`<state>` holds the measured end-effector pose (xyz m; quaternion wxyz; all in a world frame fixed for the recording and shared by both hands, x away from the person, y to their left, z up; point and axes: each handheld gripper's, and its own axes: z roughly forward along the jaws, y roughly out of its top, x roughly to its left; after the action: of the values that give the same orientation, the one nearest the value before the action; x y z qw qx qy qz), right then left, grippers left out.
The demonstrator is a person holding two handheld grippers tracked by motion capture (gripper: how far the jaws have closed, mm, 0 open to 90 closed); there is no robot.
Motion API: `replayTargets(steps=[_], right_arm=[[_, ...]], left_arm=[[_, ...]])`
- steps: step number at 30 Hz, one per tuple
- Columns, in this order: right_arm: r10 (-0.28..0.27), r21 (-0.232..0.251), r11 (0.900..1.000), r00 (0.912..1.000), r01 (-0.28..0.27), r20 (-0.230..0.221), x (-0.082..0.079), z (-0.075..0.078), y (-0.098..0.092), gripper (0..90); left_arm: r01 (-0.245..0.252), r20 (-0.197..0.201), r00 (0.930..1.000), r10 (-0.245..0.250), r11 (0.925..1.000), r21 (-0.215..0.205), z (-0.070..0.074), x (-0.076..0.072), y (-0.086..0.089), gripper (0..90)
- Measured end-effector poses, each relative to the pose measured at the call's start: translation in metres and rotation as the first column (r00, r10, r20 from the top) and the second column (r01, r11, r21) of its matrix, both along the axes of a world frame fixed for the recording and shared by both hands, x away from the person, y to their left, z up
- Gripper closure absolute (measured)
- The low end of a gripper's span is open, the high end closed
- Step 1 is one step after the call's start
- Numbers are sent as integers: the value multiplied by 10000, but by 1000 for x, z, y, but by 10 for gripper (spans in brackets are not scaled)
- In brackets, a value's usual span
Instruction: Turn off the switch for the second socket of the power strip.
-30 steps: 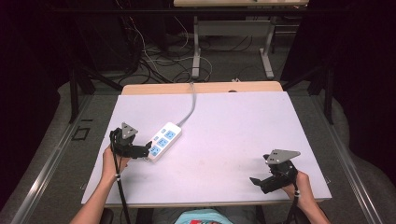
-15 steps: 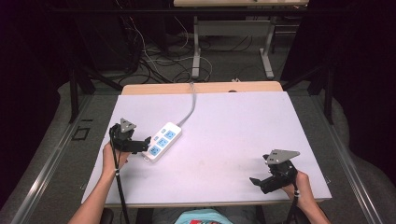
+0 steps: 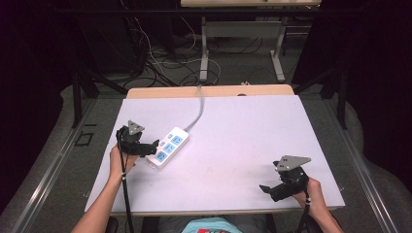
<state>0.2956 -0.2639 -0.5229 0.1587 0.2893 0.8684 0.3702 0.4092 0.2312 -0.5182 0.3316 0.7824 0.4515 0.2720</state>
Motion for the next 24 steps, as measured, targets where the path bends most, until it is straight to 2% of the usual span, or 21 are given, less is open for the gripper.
replayTargets(steps=[2, 8, 12, 15, 20, 24], right_arm=[[-9, -51, 10000, 10000, 9, 1, 0, 0, 0, 28], [-43, -40, 10000, 10000, 44, 9, 0, 0, 0, 28], [9, -68, 10000, 10000, -9, -28, 0, 0, 0, 28], [-26, -44, 10000, 10000, 26, 11, 0, 0, 0, 28], [8, -46, 10000, 10000, -8, -11, 0, 0, 0, 28], [-67, -27, 10000, 10000, 67, 36, 0, 0, 0, 28]], left_arm=[[26, -61, 10000, -26, 9999, 121, 0, 1, -1, 0], [22, 23, 10000, -22, 10000, 48, 0, 4, -4, 0], [287, -16, 9996, -287, 9994, 178, 1, 6, -5, 1], [365, 50, 9993, -365, 9993, 19, 2, 8, -6, 4], [360, 13, 9994, -360, 9993, -95, 2, 12, -8, 0], [227, 38, 9997, -227, 9997, -3, 2, 14, -9, 0]])
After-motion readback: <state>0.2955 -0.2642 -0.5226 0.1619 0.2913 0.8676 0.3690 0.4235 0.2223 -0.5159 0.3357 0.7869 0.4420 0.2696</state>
